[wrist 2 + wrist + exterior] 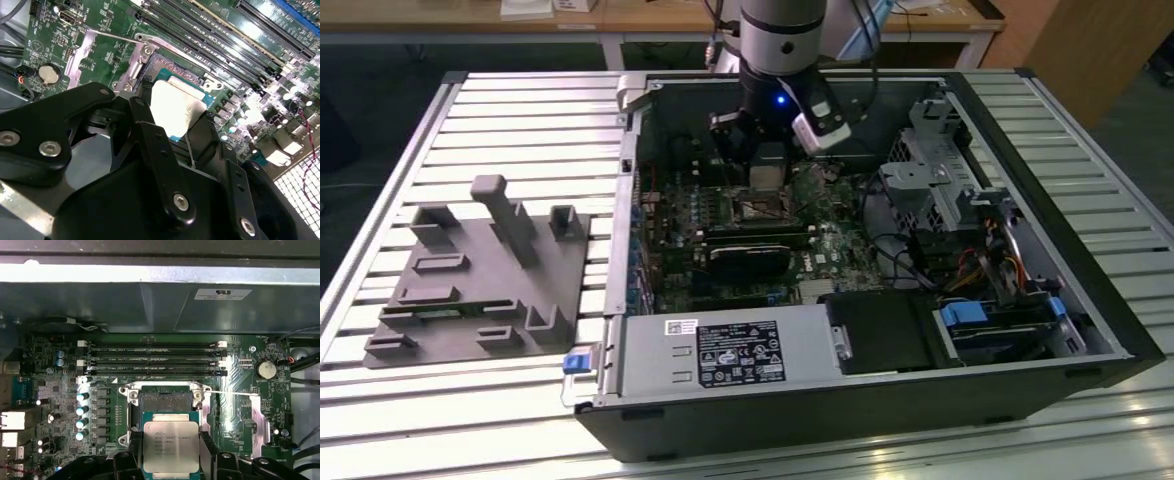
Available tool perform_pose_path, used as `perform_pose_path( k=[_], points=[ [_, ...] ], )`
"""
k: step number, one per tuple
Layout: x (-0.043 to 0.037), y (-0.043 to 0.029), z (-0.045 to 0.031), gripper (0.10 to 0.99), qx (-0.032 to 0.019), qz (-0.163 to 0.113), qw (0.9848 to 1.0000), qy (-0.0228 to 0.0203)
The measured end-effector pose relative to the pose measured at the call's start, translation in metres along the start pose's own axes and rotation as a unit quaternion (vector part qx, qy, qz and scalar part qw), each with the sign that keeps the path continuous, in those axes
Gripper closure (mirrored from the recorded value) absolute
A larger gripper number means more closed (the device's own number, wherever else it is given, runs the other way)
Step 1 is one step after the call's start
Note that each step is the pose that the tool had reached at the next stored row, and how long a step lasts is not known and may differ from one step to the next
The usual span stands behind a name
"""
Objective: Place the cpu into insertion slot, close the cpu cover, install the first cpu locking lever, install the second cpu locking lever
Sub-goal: 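Place the cpu into insertion slot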
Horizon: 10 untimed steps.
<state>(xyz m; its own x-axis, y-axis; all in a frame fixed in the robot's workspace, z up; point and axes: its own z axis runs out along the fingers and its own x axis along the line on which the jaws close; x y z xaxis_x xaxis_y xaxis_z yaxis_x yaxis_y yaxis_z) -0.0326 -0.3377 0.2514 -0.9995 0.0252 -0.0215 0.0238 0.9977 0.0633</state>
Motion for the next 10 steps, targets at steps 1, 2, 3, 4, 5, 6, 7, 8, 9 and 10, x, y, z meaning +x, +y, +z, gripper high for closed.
perform_pose_path(
  k=[1, 2, 3, 4, 5, 6, 7, 8, 9, 10],
  points=[
    [0.0000, 0.0006, 0.0006, 0.549, 0.0001, 0.000, 1.0000, 0.0000],
    [0.0000, 0.0013, 0.0014, 0.549, 0.0000, 0.000, 1.0000, 0.0000],
    [0.0000, 0.0021, 0.0022, 0.549, 0.0001, 0.000, 1.0000, 0.0000],
    [-0.0001, 0.0028, 0.0030, 0.549, 0.0002, 0.000, 1.0000, 0.0000],
    [-0.0001, 0.0034, 0.0037, 0.549, 0.0003, 0.000, 1.0000, 0.0000],
    [-0.0001, 0.0038, 0.0041, 0.549, 0.0003, 0.000, 1.0000, 0.0000],
    [-0.0001, 0.0039, 0.0043, 0.549, 0.0003, 0.000, 1.0000, 0.0000],
    [-0.0001, 0.0039, 0.0043, 0.549, 0.0004, 0.000, 1.0000, 0.0000],
    [-0.0001, 0.0039, 0.0043, 0.549, 0.0004, 0.000, 1.0000, 0.0000],
    [-0.0001, 0.0039, 0.0042, 0.549, 0.0004, 0.000, 1.0000, 0.0001]
  ],
)
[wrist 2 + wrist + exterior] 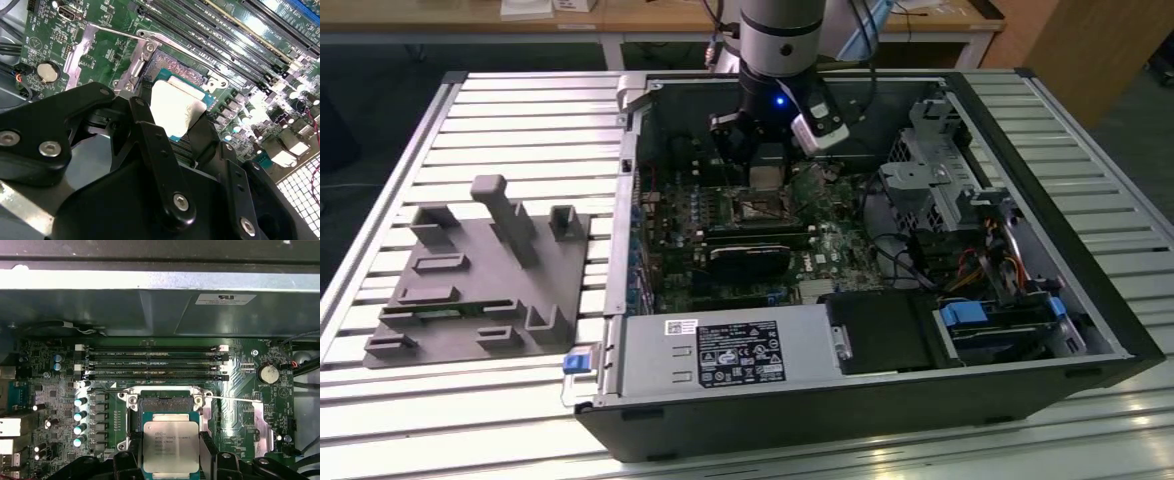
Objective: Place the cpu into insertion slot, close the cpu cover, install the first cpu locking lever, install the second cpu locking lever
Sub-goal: 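Place the cpu into insertion slot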
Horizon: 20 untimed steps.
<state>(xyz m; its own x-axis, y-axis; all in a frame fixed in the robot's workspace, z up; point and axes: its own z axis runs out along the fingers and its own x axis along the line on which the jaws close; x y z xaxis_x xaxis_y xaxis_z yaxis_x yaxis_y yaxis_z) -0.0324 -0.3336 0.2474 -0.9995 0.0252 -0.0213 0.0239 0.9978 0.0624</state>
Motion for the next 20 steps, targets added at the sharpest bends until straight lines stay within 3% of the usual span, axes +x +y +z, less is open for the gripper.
perform_pose_path(
  k=[4, 11, 13, 14, 20],
  points=[
    [0.0000, 0.0000, 0.0001, 0.549, 0.0001, 0.006, 1.0000, -0.0004],
    [0.0000, 0.0000, 0.0005, 0.549, 0.0026, 0.062, 0.9981, -0.0040],
    [0.0000, 0.0000, 0.0006, 0.549, 0.0033, 0.079, 0.9969, -0.0051],
    [0.0000, 0.0000, 0.0007, 0.549, 0.0040, 0.096, 0.9954, -0.0061],
    [0.0000, 0.0000, 0.0011, 0.549, 0.0059, 0.142, 0.9898, -0.0090]
  ],
)
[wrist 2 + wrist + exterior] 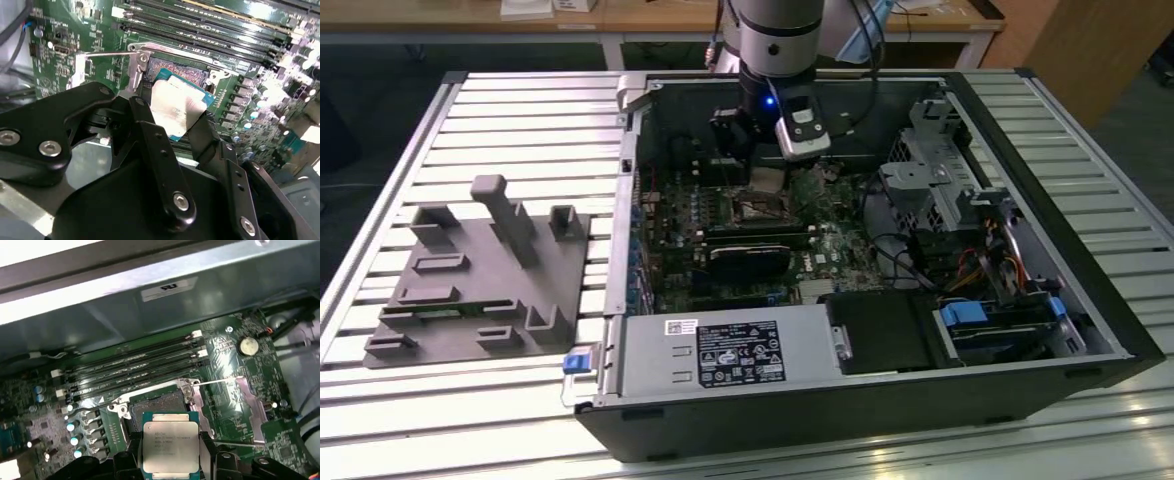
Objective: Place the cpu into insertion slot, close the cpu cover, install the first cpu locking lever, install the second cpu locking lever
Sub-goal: 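Place the cpu into insertion slot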
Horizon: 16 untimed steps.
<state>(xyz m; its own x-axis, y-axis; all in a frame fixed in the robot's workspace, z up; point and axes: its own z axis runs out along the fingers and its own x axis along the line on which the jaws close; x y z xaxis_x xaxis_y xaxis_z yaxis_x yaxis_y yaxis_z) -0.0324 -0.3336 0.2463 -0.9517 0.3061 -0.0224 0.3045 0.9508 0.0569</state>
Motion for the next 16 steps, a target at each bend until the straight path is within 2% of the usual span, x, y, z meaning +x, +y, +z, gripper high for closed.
perform_pose_path(
  k=[4, 8, 11, 16],
  points=[
    [0.0000, 0.0000, 0.0003, 0.549, 0.0009, 0.030, 0.9995, -0.0018],
    [0.0000, 0.0000, 0.0006, 0.549, 0.0016, 0.062, 0.9981, -0.0036],
    [0.0000, 0.0000, 0.0007, 0.549, 0.0022, 0.086, 0.9963, -0.0049],
    [0.0000, -0.0001, 0.0010, 0.549, 0.0030, 0.125, 0.9922, -0.0072]
  ],
)
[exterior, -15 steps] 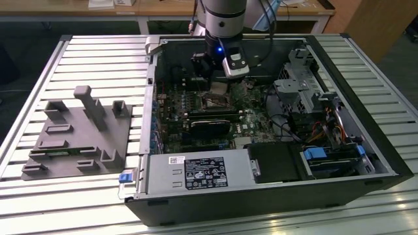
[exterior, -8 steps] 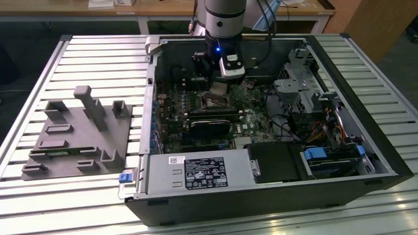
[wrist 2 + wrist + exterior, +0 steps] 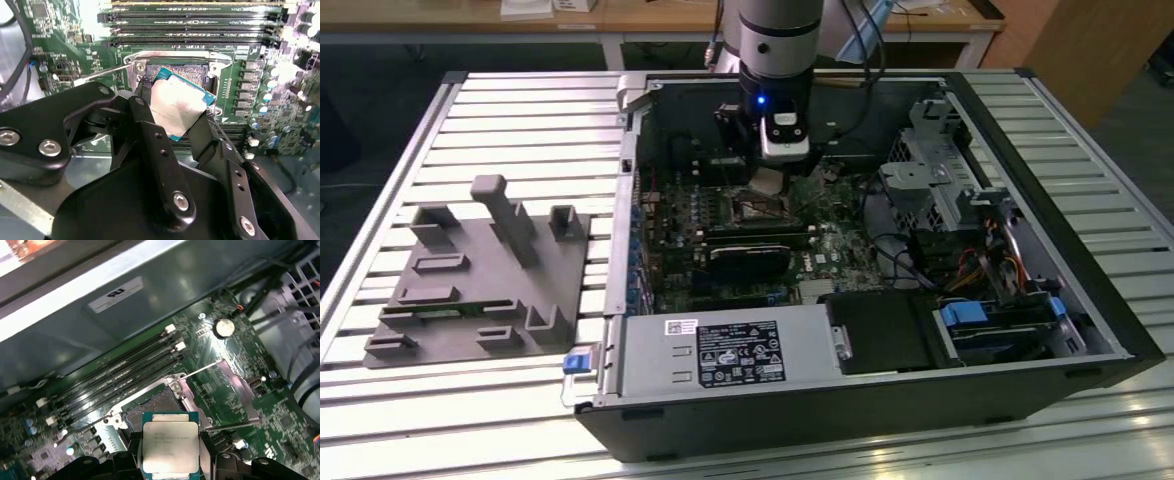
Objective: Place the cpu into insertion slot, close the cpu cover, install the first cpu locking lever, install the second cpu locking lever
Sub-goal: 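Place the cpu into insertion slot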
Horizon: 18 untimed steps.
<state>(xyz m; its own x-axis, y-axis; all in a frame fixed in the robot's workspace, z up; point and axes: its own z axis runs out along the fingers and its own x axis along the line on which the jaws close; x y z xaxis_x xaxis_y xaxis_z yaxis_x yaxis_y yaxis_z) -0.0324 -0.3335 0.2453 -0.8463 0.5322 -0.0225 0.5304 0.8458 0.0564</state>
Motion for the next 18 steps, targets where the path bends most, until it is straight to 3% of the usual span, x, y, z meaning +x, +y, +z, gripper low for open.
perform_pose_path(
  k=[5, 9, 14, 18],
  points=[
    [0.0000, 0.0000, 0.0003, 0.549, 0.0009, 0.039, 0.9992, -0.0022],
    [0.0000, 0.0000, 0.0004, 0.549, 0.0016, 0.072, 0.9974, -0.0041],
    [0.0000, 0.0000, 0.0006, 0.549, 0.0025, 0.112, 0.9937, -0.0063],
    [0.0000, -0.0001, 0.0009, 0.549, 0.0033, 0.147, 0.9890, -0.0083]
  ],
)
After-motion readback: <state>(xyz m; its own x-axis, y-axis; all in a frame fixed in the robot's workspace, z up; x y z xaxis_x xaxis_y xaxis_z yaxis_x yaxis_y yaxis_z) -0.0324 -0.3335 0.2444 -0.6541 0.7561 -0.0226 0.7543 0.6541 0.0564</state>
